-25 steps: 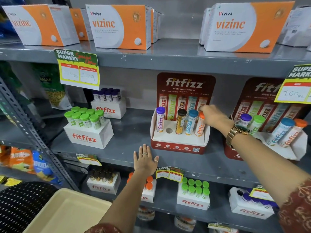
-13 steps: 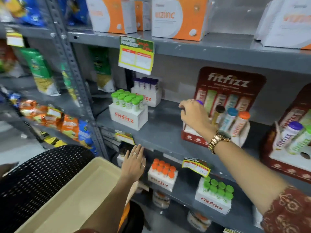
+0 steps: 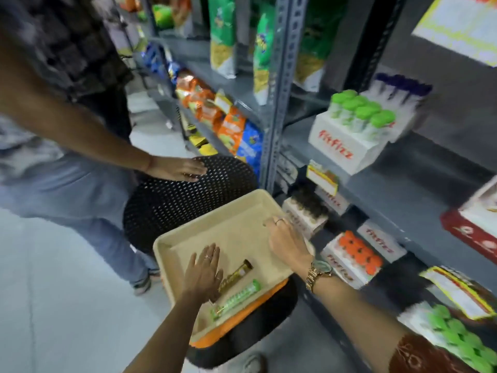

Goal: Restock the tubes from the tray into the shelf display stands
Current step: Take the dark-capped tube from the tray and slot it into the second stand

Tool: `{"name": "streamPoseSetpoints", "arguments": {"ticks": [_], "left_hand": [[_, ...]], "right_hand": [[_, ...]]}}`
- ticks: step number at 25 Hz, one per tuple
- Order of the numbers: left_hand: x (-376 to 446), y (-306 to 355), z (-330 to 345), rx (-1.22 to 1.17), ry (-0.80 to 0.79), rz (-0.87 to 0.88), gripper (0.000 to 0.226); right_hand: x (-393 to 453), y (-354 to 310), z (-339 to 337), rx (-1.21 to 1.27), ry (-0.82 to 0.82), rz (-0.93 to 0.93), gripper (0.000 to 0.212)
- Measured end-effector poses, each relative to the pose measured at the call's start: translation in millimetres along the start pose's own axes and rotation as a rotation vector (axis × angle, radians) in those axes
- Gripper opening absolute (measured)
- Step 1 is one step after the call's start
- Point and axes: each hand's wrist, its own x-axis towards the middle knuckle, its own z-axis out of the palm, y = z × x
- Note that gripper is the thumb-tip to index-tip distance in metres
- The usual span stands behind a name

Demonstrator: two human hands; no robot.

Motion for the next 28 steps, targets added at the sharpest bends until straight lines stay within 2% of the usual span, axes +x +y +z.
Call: {"name": "streamPoseSetpoints", "arguments": {"ticks": [3, 6, 10, 11, 13, 16, 19, 28], "left_hand": [[-9, -26, 27, -0.047, -0.059, -0.065, 0.063], [-5, -42, 53, -0.078, -0.109, -0.110, 0.062], [14, -48, 71, -0.128, -0.090, -0.179, 0.055], [19, -48, 74, -0.154, -0.096, -0.191, 0.055], [26, -49, 81, -0.176, -0.137, -0.200, 0.057], [31, -53, 93, -0.153, -0.250, -0.197, 0.062], [33, -52, 96, -0.142, -0.274, -0.187, 0.064], [33, -45, 70, -0.096, -0.174, -0.121, 0.063]], "right_hand": [[5, -21, 52, -0.032, -0.195, -0.097, 0.039], [10, -29, 93, -0.032, -0.383, -0.102, 0.039], [7, -19, 145, -0.166, -0.568, -0.287, 0.043], [6, -15, 154, -0.234, -0.564, -0.346, 0.040], [1, -9, 162, -0.245, -0.561, -0.319, 0.040], [2, -6, 159, -0.127, -0.567, -0.270, 0.028], [13, -4, 149, -0.089, -0.604, -0.234, 0.031], [29, 7, 96, 0.106, -0.605, -0.062, 0.027]]}}
